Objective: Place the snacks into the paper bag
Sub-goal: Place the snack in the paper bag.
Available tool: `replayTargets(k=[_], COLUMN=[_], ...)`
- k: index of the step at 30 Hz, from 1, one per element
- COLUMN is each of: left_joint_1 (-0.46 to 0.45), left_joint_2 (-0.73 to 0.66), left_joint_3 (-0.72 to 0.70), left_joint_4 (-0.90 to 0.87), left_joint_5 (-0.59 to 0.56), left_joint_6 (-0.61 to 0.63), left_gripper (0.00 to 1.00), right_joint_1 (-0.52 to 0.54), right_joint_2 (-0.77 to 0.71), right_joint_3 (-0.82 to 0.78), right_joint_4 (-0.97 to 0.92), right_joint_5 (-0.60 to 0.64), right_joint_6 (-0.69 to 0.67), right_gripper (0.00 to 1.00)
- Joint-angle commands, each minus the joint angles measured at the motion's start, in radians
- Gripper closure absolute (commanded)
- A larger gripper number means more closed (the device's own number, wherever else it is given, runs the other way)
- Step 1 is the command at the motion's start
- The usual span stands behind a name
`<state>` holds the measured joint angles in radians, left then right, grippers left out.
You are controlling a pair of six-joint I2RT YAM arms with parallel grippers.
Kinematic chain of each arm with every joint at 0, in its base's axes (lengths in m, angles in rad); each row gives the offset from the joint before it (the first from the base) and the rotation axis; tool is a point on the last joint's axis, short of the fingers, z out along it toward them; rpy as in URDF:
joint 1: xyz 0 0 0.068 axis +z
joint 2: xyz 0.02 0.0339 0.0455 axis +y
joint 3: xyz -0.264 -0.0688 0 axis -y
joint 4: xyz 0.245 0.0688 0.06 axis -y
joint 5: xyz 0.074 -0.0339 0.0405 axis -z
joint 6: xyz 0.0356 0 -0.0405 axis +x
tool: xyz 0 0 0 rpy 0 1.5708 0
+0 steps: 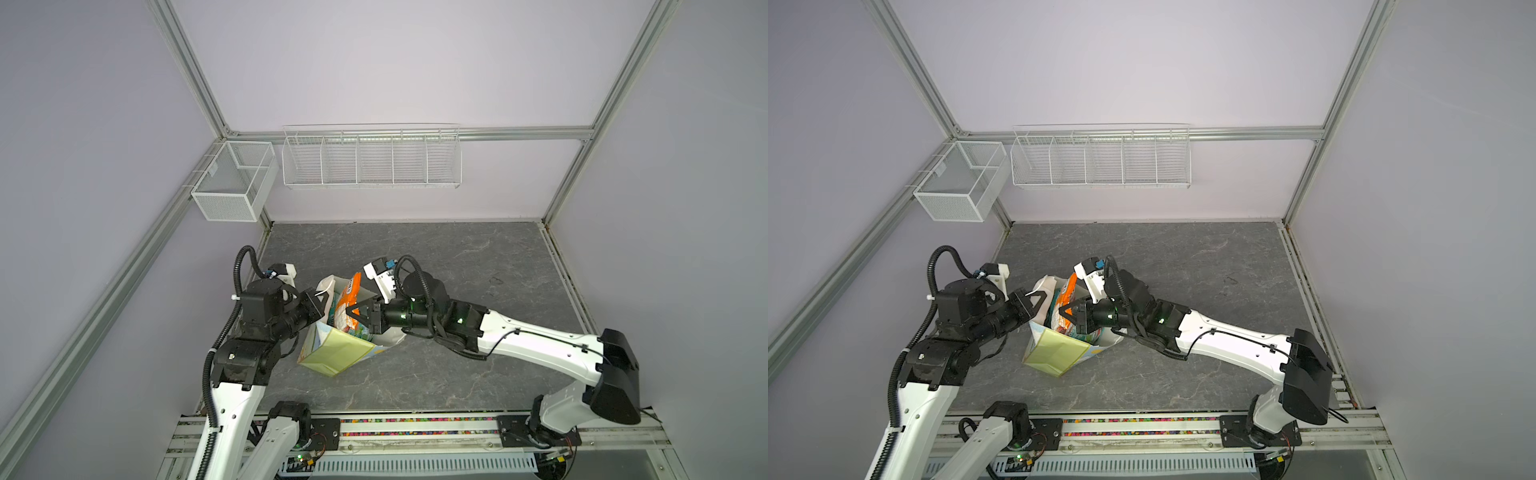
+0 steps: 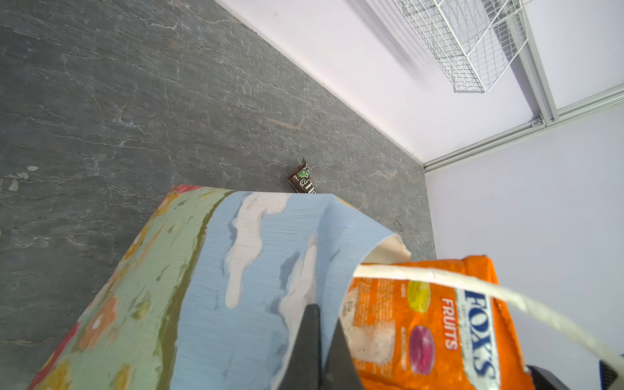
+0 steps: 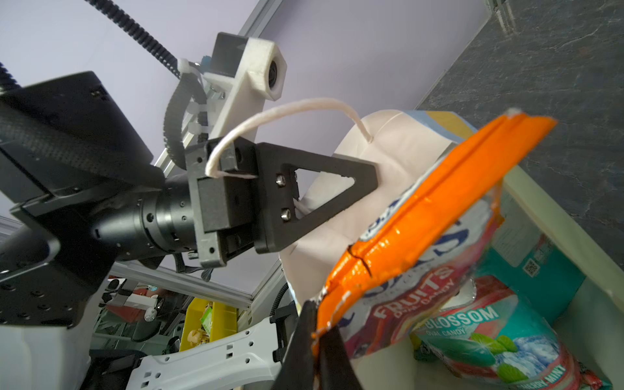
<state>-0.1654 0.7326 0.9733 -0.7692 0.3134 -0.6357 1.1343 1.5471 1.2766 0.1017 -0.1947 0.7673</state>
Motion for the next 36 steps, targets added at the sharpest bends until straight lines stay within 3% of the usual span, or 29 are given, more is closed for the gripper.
replayTargets(k=[1, 17, 18, 21, 23, 36], left_joint_1=[0.000, 0.000, 0.000, 0.000, 0.000, 0.000], left_joint_2=[-0.030, -0.035, -0.036, -0.034, -0.034, -0.039], left_joint_3=[0.050, 0.053, 0.053, 0.056, 0.059, 0.068], left_joint_4=[0.140, 0.137, 0.137, 0.134, 0.130, 0.127], left_joint_5=[0.019, 0.014, 0.014, 0.012, 0.008, -0.017], left_joint_6=[-0.016, -0.021, -0.019, -0.016, -0.012, -0.013], left_gripper=[1.00, 1.00, 1.00, 1.00, 1.00, 1.00], right_joint_1=[0.006, 0.006, 0.006, 0.007, 0.006, 0.005], right_joint_2=[0.021, 0.069, 0.066, 0.057, 0.040, -0.130], right_joint_3=[0.027, 0.049, 0.051, 0.070, 0.071, 0.058], right_joint_4=[0.028, 0.051, 0.043, -0.014, -0.030, -0.269], right_joint_5=[-0.002, -0.008, -0.006, -0.014, -0.019, 0.150], right_joint_6=[0.028, 0.052, 0.048, 0.016, -0.010, -0.134], right_gripper=[0.93, 0.91, 0.81, 0.27, 0.14, 0.07])
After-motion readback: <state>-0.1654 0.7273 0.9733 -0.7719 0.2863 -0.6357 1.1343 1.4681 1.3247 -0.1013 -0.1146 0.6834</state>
